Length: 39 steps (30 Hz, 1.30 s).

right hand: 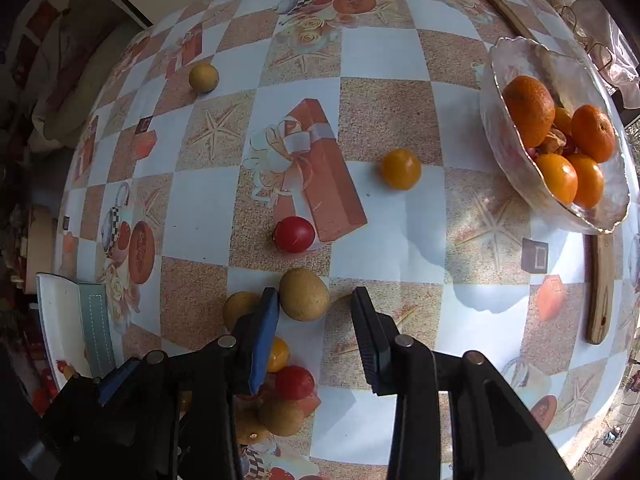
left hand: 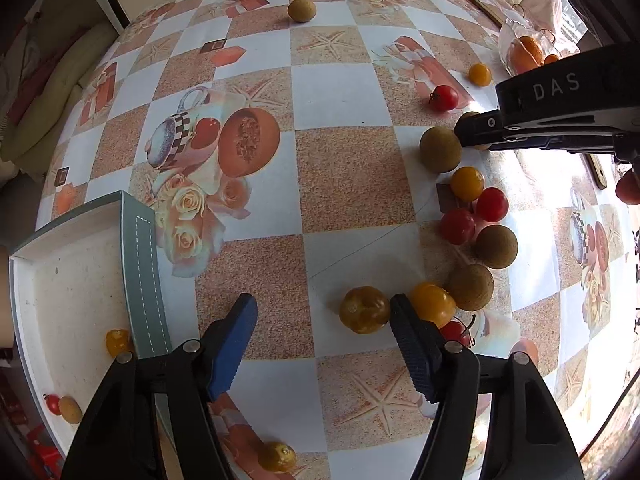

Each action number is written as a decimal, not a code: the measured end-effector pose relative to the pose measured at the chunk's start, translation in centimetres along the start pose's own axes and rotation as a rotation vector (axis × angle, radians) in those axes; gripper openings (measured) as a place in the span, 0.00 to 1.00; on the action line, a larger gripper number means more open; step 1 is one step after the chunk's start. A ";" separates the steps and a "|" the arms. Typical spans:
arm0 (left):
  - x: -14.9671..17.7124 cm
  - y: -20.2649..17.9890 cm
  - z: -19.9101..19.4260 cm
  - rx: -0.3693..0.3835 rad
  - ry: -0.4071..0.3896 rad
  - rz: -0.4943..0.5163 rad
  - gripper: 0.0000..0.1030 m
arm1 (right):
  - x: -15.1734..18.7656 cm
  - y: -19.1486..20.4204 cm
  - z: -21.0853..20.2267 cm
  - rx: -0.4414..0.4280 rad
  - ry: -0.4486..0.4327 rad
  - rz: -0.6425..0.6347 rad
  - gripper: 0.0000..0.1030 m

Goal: Organize fruits
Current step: 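Grasp a dark yellow tomato with the left gripper while the right grasps a brown fruit, then carry both fruits over the white tray and open both grippers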

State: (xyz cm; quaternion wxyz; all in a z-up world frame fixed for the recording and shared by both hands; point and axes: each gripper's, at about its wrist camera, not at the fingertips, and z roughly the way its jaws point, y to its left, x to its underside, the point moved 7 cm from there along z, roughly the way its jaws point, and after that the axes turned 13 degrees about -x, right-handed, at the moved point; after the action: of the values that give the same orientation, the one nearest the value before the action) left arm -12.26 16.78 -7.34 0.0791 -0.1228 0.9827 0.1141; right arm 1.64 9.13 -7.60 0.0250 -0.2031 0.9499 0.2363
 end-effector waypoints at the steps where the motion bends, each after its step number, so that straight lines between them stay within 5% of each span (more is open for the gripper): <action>1: 0.1 -0.1 -0.1 -0.001 0.000 0.003 0.60 | -0.1 0.1 0.1 0.001 0.002 0.002 0.27; 5: 0.3 -1.0 -0.8 0.051 -0.014 0.028 0.30 | 0.3 0.4 -0.2 -0.020 -0.004 0.015 0.27; 7: 0.4 -1.5 -0.9 0.058 -0.014 0.046 0.24 | 0.9 0.2 -0.8 -0.031 -0.008 0.025 0.27; 25: 1.0 1.8 -5.0 0.101 -0.032 -0.047 0.24 | 7.8 0.2 -5.9 -0.068 -0.022 0.067 0.27; 39: 3.0 6.7 -6.7 0.084 -0.057 -0.147 0.24 | 10.3 5.0 -6.1 -0.066 0.021 -0.014 0.27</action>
State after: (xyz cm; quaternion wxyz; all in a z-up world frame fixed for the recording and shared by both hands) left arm -17.71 20.82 -0.02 0.1202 -0.1877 0.9723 0.0700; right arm -9.48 6.48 -1.48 0.0099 -0.2130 0.9403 0.2651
